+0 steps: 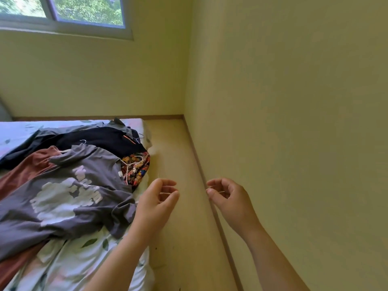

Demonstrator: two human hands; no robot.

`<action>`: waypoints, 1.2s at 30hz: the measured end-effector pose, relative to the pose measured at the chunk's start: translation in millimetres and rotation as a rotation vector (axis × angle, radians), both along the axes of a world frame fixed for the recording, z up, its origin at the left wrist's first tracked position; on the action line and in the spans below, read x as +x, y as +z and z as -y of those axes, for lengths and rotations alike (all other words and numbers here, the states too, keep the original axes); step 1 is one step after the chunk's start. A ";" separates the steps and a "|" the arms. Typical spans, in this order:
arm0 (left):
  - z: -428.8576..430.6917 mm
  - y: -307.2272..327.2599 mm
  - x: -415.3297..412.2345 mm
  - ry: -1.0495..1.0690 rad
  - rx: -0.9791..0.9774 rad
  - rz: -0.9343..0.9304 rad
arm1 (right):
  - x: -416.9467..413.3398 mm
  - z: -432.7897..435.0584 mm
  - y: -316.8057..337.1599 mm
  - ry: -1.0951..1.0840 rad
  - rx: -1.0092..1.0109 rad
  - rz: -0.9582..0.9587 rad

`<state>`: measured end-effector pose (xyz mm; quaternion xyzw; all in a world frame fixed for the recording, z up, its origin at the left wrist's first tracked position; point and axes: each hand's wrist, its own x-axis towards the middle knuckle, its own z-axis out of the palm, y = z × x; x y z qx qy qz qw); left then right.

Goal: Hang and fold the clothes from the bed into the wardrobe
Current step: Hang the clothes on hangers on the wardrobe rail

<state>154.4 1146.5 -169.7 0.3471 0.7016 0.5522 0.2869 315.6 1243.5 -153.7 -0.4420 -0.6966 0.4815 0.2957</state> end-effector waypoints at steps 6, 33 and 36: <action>-42.2 1.9 -48.8 0.083 -0.024 -0.026 | -52.8 -64.6 -0.3 0.100 -0.028 0.010; -237.7 -28.0 -208.8 0.615 -0.176 -0.043 | -298.5 -343.2 -28.2 0.658 -0.044 0.081; -245.3 -40.9 -241.7 0.671 -0.197 -0.032 | -337.5 -356.7 -35.4 0.703 -0.056 0.107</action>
